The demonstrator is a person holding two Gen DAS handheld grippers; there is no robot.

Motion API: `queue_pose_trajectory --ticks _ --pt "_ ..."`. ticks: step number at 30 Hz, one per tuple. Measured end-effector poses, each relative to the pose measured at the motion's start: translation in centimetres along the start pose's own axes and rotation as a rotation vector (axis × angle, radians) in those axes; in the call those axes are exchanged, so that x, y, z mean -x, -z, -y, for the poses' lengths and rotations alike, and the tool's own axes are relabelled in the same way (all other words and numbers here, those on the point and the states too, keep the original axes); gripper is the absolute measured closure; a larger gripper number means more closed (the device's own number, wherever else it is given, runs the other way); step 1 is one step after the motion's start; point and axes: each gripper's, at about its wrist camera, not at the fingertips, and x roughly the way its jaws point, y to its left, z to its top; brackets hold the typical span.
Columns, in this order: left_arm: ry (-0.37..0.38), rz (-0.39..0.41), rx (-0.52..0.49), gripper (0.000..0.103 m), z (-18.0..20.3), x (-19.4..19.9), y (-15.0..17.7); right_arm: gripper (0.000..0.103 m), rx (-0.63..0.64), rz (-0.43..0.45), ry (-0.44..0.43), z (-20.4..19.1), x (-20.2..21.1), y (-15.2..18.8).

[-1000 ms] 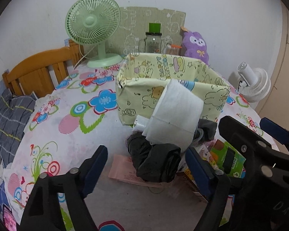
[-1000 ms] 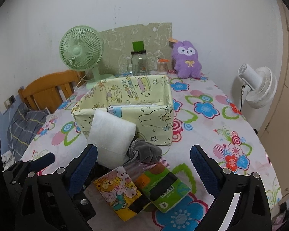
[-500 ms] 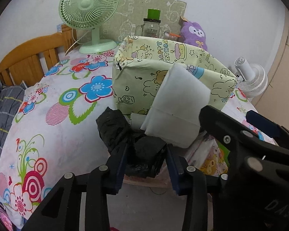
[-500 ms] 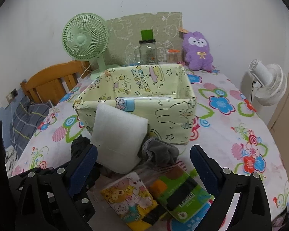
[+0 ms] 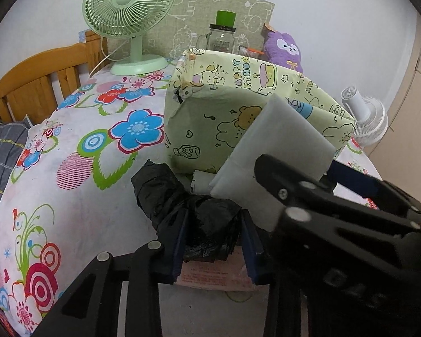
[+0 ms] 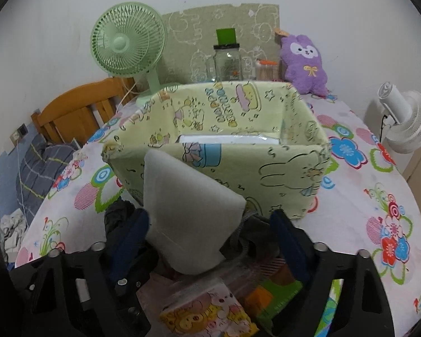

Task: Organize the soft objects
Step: 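Grasp the black plastic bundle with the left tool while the right tool grasps the white cloth, then lift the black bundle with the left tool while the right tool lifts the white cloth toward the box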

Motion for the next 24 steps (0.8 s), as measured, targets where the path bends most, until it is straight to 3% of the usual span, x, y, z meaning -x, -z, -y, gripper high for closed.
queue_pose_trajectory --ticks 3,4,8,13,24 --pt "0.002 0.005 0.003 0.070 -0.1 0.0 0.0 0.044 0.018 -0.012 -0.015 -0.4 -0.5 0.1" --pt "0.002 0.009 0.005 0.071 -0.1 0.1 -0.1 0.055 0.022 -0.016 -0.015 -0.5 -0.6 0.2" --pt "-0.010 0.012 -0.006 0.074 0.1 0.2 0.0 0.068 0.022 -0.012 -0.024 -0.5 -0.3 0.5" --pt "-0.028 0.034 -0.014 0.078 0.5 1.1 0.1 0.073 0.020 0.010 -0.034 -0.5 0.7 0.5" --pt "-0.043 0.105 -0.053 0.080 2.1 3.8 0.1 0.074 -0.002 0.062 -0.038 0.1 3.8 0.6"
